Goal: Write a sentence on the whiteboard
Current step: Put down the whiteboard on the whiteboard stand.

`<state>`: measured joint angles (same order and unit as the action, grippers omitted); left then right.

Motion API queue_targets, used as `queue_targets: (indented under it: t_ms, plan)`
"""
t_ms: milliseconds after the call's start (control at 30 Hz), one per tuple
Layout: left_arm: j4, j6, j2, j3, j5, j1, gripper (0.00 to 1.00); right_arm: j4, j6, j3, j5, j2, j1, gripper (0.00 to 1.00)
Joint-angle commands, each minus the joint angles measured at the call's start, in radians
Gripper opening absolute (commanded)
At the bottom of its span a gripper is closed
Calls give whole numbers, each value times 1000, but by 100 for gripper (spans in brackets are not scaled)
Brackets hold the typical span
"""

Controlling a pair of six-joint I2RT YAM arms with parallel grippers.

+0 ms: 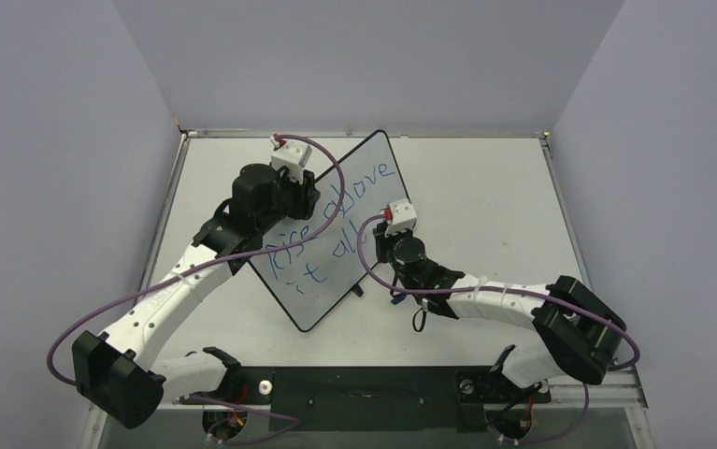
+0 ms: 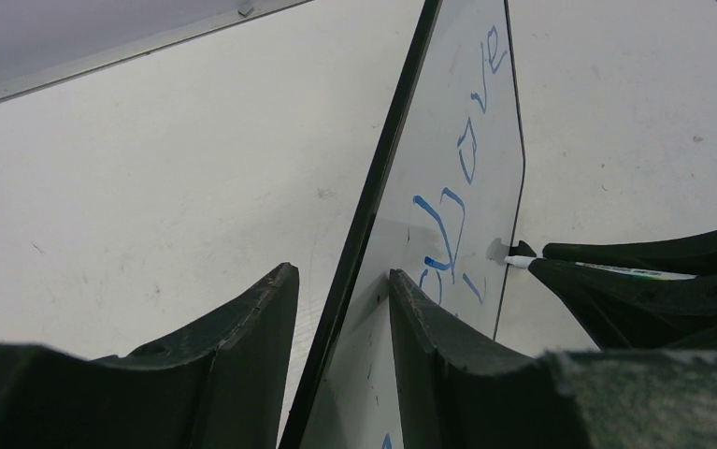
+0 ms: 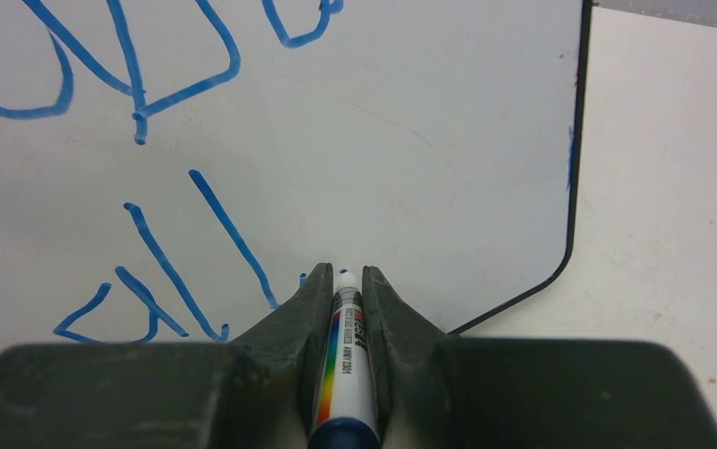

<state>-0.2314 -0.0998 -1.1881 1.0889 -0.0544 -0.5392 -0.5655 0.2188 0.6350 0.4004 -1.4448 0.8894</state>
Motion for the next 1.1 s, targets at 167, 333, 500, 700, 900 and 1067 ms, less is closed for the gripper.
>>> queue_targets:
  t_ms: [167,333,500,700,900,1067]
  plan:
    - [90,6,8,44,9,-10,0,117,-33,-20,38,255,-7,0]
    - [89,-2,-6,45,5,-13,0,129,-85,-23,64,305,-12,0]
    - [56,-21,-65,72,5,-37,0,125,-112,-33,91,321,-31,0]
    - [15,-66,-110,108,-22,-41,0,113,-103,-75,112,378,-54,0]
    - [-53,-107,-142,126,-46,-41,0,109,-70,-99,110,408,-94,0]
    - [-110,-120,-170,112,-91,-37,0,107,-45,-110,93,413,-117,0]
